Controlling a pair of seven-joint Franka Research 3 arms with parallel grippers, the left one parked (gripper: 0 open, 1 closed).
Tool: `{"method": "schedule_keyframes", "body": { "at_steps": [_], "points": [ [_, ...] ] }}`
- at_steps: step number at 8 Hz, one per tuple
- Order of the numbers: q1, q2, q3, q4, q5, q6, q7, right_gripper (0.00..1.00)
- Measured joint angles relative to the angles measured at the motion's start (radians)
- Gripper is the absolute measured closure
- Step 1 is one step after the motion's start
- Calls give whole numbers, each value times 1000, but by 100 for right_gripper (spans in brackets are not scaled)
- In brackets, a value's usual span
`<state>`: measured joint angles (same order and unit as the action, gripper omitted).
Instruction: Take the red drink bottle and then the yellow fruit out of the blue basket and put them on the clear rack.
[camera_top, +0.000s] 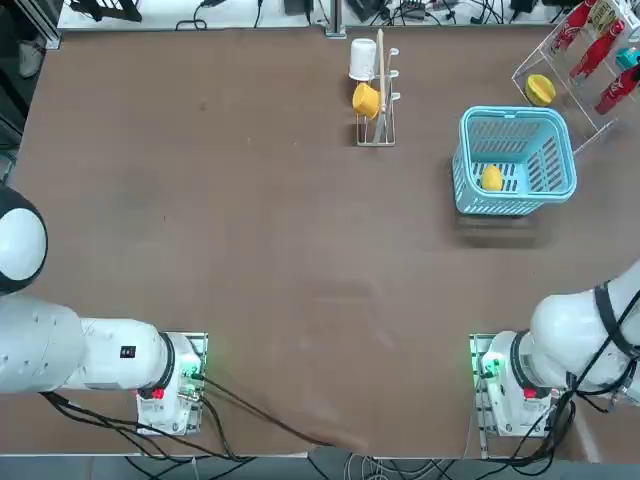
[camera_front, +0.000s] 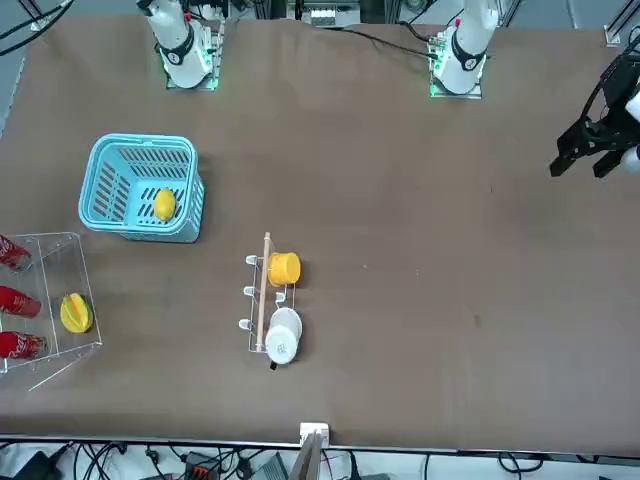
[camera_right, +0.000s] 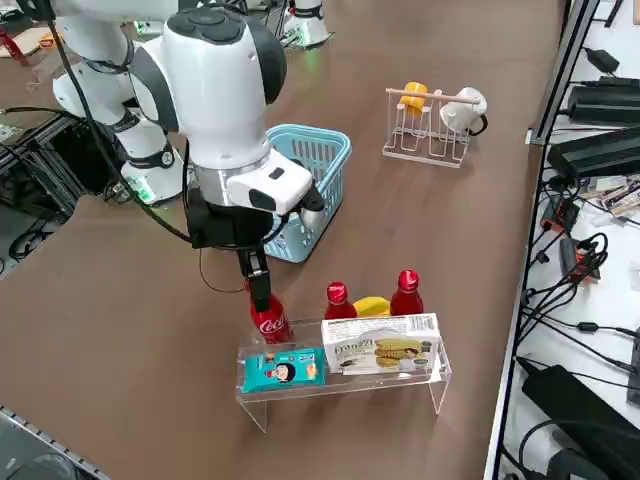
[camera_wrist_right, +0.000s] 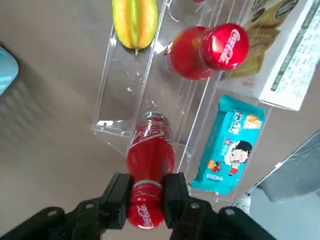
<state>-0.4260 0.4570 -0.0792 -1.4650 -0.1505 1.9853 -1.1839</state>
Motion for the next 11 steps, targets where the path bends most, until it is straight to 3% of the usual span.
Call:
{"method": "schedule_keyframes", "body": {
  "at_steps": [2,3,5,6,8,11],
  "points": [
    [-3,7,0,0,0,2,6,60],
    [-3,7,0,1,1,2,9,47],
    [-3,7,2,19,15,1,50,9],
    [-3,4,5,35,51,-9,65,0],
    [1,-27,16,63,124,-73,146,0],
    [70,-144,31,77,160,-279,460,0]
  ]
}}
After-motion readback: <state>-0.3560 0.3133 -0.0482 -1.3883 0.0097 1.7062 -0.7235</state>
